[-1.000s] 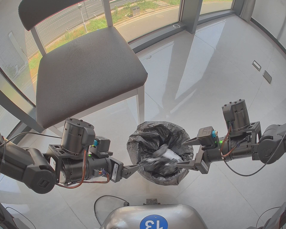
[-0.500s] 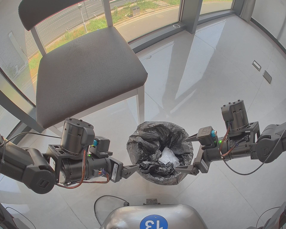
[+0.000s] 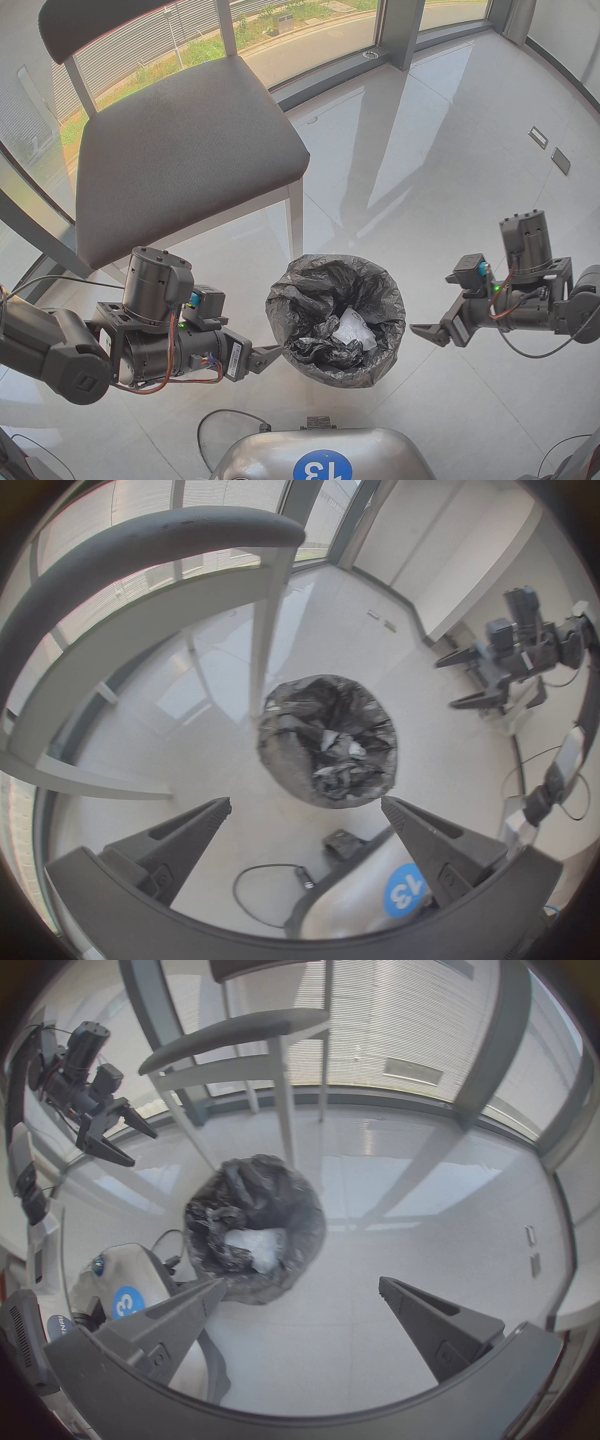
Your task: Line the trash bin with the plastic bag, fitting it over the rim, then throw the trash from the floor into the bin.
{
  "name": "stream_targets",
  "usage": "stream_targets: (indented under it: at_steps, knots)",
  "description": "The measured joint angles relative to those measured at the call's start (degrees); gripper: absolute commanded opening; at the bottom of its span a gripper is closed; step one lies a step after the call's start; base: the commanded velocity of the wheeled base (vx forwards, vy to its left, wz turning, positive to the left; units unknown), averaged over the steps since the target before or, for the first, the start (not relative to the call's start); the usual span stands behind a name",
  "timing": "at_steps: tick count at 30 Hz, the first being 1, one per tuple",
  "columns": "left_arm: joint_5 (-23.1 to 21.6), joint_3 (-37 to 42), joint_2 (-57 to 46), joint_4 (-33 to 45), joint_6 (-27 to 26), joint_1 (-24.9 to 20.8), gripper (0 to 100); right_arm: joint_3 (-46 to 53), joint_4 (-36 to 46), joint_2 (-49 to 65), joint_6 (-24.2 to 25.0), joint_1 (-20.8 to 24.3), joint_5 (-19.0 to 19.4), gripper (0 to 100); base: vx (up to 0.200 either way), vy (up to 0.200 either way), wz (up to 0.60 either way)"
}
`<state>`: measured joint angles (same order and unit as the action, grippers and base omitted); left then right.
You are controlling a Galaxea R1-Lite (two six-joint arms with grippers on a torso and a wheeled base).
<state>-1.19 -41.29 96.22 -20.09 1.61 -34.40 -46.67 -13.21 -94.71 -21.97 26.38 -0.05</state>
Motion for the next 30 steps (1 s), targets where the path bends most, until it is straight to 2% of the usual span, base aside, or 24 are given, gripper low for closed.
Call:
stream_targets:
  at_steps: [6, 12, 18, 23, 30]
  knots:
    - [10.0, -1.9, -0.9, 3.4, -2.2, 1.9, 100, 3.7, 1.9, 7.5, 1.3, -3.9, -7.7, 100, 0.0, 0.0, 0.0]
    - [14.1, -2.4, -5.1, 4.9, -2.7, 3.3, 100, 7.8, 4.9, 17.2, 1.6, -7.4, -12.7, 100, 0.0, 0.0, 0.0]
    - [15.3, -0.4, -15.0, 6.6, -4.1, 5.1, 100, 11.7, 9.2, 29.5, 2.7, -11.7, -14.7, 100, 0.0, 0.0, 0.0]
    - [17.4, 1.1, -26.1, 11.5, -5.2, 6.4, 100, 14.6, 14.4, 40.3, 5.7, -14.6, -15.1, 100, 0.0, 0.0, 0.0]
    - [24.3, 1.4, -44.1, 28.6, -4.6, 7.1, 100, 17.4, 23.4, 57.2, 11.4, -16.9, -15.2, 100, 0.0, 0.0, 0.0]
